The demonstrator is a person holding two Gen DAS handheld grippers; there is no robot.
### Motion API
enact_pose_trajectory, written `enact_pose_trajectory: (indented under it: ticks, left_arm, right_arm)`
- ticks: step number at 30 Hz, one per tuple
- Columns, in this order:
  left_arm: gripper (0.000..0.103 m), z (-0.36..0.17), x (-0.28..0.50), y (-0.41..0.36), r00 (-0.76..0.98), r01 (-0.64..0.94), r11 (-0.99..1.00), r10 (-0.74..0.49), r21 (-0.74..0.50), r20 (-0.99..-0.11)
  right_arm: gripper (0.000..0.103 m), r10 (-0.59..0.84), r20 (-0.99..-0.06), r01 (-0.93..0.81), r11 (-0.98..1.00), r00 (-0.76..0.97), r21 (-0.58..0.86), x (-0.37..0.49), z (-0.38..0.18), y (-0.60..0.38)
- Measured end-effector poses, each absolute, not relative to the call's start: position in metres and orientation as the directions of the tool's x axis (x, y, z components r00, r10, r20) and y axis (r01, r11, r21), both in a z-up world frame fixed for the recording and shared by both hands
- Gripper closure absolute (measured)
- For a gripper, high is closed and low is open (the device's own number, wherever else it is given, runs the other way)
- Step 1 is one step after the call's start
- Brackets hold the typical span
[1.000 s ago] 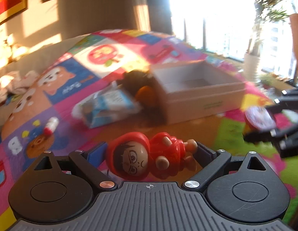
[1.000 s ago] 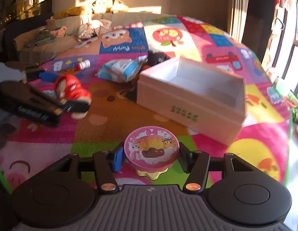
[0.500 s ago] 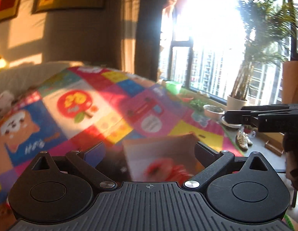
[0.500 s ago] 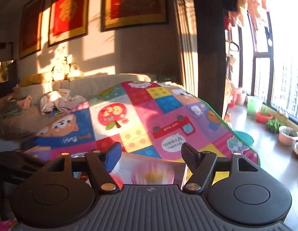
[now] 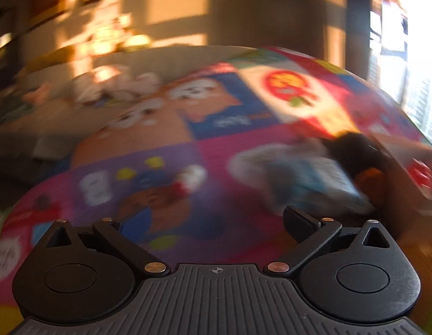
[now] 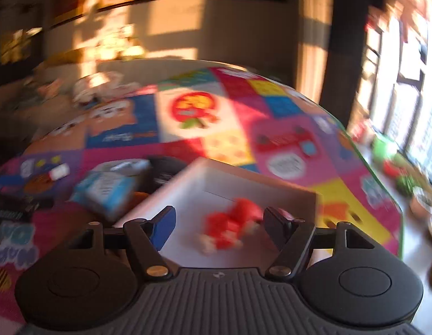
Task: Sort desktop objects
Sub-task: 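Drop the house toy into the white box with the right gripper while the left drops the red doll in, then grasp the blue snack packet with the right gripper and lift it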
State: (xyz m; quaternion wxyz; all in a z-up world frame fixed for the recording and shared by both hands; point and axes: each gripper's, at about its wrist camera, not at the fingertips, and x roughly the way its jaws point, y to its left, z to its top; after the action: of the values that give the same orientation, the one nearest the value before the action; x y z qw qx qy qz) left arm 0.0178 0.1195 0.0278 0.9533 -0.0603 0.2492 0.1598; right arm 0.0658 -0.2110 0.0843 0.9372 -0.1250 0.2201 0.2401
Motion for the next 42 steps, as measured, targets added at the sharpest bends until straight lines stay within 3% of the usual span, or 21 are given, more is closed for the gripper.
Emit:
enact_pose_trajectory:
  ticks: [4,7,11,14,16,22,29,33,37,38,41,42]
  left_arm:
    - [0.000,0.022,0.004,0.152,0.806,-0.453,0.876,0.324,-0.164,-0.495]
    - [0.000,0.020,-0.003,0.159,0.818,-0.473,0.848,0.324,-0.237,-0.475]
    - [0.000,0.018,-0.006,0.162,0.838,-0.450,0.848,0.291,-0.282,-0.462]
    - [0.000,0.016,-0.010,0.167,0.849,-0.441,0.839,0.274,-0.319,-0.453]
    - [0.000,0.014,-0.011,0.173,0.849,-0.446,0.825,0.265,-0.349,-0.457]
    - [0.000,0.011,-0.011,0.181,0.844,-0.453,0.796,0.239,-0.401,-0.480]
    - [0.000,0.016,-0.007,0.166,0.832,-0.456,0.832,0.273,-0.317,-0.483]
    - [0.000,0.025,0.010,0.151,0.837,-0.409,0.890,0.277,-0.203,-0.472]
    - [0.000,0.034,0.047,0.142,0.834,-0.380,0.924,0.322,-0.042,-0.448]
    - [0.003,0.034,0.059,0.142,0.822,-0.390,0.921,0.344,-0.008,-0.454]
    - [0.034,0.030,0.091,0.145,0.785,-0.387,0.921,0.359,0.054,-0.505]
    - [0.035,0.028,0.099,0.146,0.773,-0.384,0.921,0.360,0.067,-0.522]
  right_arm:
    - [0.024,0.512,-0.503,-0.669,0.717,0.696,-0.196,0.054,0.079,-0.136]
    - [0.024,0.535,-0.556,-0.729,0.653,0.636,-0.206,0.063,0.071,-0.081]
    - [0.025,0.506,-0.623,-0.694,0.715,0.596,-0.083,0.108,0.072,-0.021]
    - [0.031,0.462,-0.654,-0.642,0.765,0.599,-0.047,0.140,0.066,0.005]
    - [0.041,0.436,-0.684,-0.635,0.771,0.584,-0.051,0.149,0.057,0.010]
    - [0.042,0.521,-0.732,-0.766,0.643,0.439,-0.002,0.102,0.051,-0.031]
    - [0.040,0.544,-0.738,-0.825,0.564,0.399,-0.030,0.020,0.061,-0.121]
    - [0.018,0.559,-0.630,-0.752,0.657,0.539,-0.060,-0.009,0.074,-0.177]
    - [0.017,0.512,-0.578,-0.646,0.762,0.635,-0.035,-0.022,0.065,-0.218]
    - [0.017,0.497,-0.579,-0.621,0.783,0.646,-0.020,-0.021,0.060,-0.225]
    - [0.017,0.440,-0.588,-0.529,0.848,0.679,0.023,-0.017,0.045,-0.241]
    - [0.017,0.430,-0.589,-0.505,0.862,0.684,0.043,-0.014,0.041,-0.246]
